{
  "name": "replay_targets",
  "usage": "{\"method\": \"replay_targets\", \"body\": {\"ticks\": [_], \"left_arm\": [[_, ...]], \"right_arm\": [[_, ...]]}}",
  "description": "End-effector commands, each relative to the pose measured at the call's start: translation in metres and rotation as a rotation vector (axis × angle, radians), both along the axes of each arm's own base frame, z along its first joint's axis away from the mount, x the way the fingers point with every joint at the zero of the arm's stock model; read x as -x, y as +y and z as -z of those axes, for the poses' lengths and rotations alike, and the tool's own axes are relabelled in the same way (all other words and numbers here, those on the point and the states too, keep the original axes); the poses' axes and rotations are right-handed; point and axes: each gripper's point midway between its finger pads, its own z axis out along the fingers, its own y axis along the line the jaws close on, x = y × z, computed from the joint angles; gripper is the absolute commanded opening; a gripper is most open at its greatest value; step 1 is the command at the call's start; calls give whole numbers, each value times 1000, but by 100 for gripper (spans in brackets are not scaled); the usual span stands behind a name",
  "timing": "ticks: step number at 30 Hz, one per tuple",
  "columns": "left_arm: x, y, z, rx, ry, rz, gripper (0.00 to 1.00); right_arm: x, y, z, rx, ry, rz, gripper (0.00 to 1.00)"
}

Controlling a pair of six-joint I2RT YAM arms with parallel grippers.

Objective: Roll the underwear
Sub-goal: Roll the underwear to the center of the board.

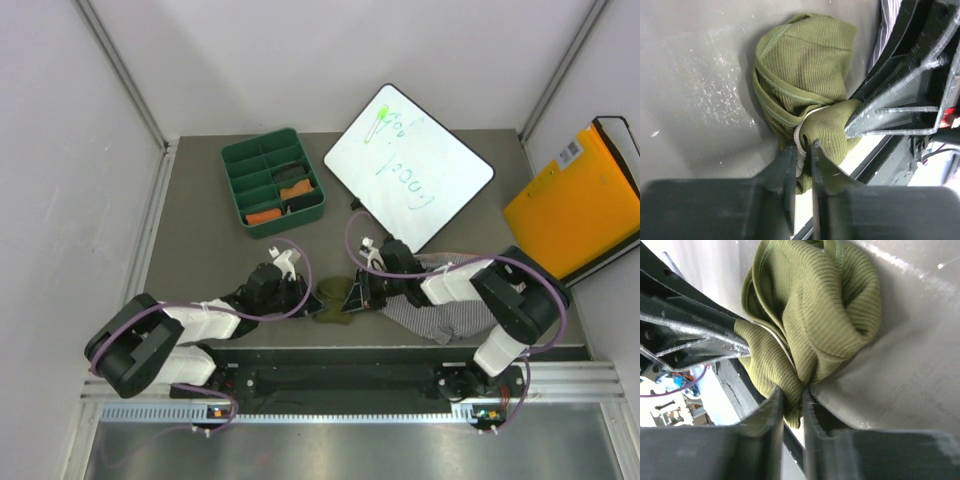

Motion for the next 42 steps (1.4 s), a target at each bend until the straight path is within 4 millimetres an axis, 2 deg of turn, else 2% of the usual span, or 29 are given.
{"method": "replay_targets", "body": {"ticks": [1, 2, 4, 5, 6, 8, 9, 11, 12, 13, 15, 16, 17, 18, 19, 21, 23, 33, 36, 37, 42], "left_arm": [[7, 15, 24, -79, 34, -21, 3], [8, 17, 25, -98, 49, -21, 0], [9, 19, 24, -124, 48, -10, 0], [5, 17, 20, -126, 46, -10, 0], [11, 23, 25, -162, 81, -7, 0], [8, 24, 22, -182, 94, 7, 0], [15, 26, 25, -195, 137, 26, 0], [15, 26, 24, -198, 170, 44, 0], [16, 26, 24, -194, 188, 54, 0], [21, 25, 25, -182, 221, 83, 0], [21, 26, 24, -171, 252, 87, 0], [22, 23, 22, -163, 263, 103, 0], [24, 25, 22, -168, 284, 105, 0], [24, 24, 21, -168, 288, 110, 0], [22, 23, 19, -163, 291, 115, 0], [24, 23, 18, -161, 312, 129, 0], [25, 23, 16, -165, 331, 136, 0], [25, 22, 16, -169, 374, 171, 0], [25, 22, 15, -166, 372, 180, 0], [26, 21, 14, -160, 377, 184, 0], [27, 15, 5, -112, 357, 218, 0]], "right_arm": [[-6, -12, 7, 127, -68, -8, 29], [-11, -11, -5, 122, -115, -13, 42], [-20, -18, -18, 163, -206, -23, 54], [-25, -18, -26, 164, -255, -29, 63], [-31, -17, -43, 160, -372, -45, 66], [-30, -18, -53, 194, -457, -74, 71], [-29, -14, -61, 213, -553, -109, 72], [-26, -6, -70, 223, -666, -140, 73], [-32, -8, -71, 273, -755, -148, 73], [-16, 4, -75, 262, -823, -203, 73], [-16, 11, -82, 299, -969, -222, 73], [-3, 19, -80, 296, -1010, -263, 73], [0, 22, -79, 306, -1039, -276, 73], [-3, 23, -81, 329, -1086, -275, 73], [6, 28, -75, 337, -1100, -317, 73], [9, 32, -73, 368, -1162, -356, 73], [18, 37, -63, 393, -1193, -418, 73], [26, 38, -23, 457, -1193, -533, 70], [24, 35, -12, 486, -1188, -549, 62], [25, 35, -5, 496, -1180, -564, 53], [29, 30, 18, 537, -1126, -602, 28]]}}
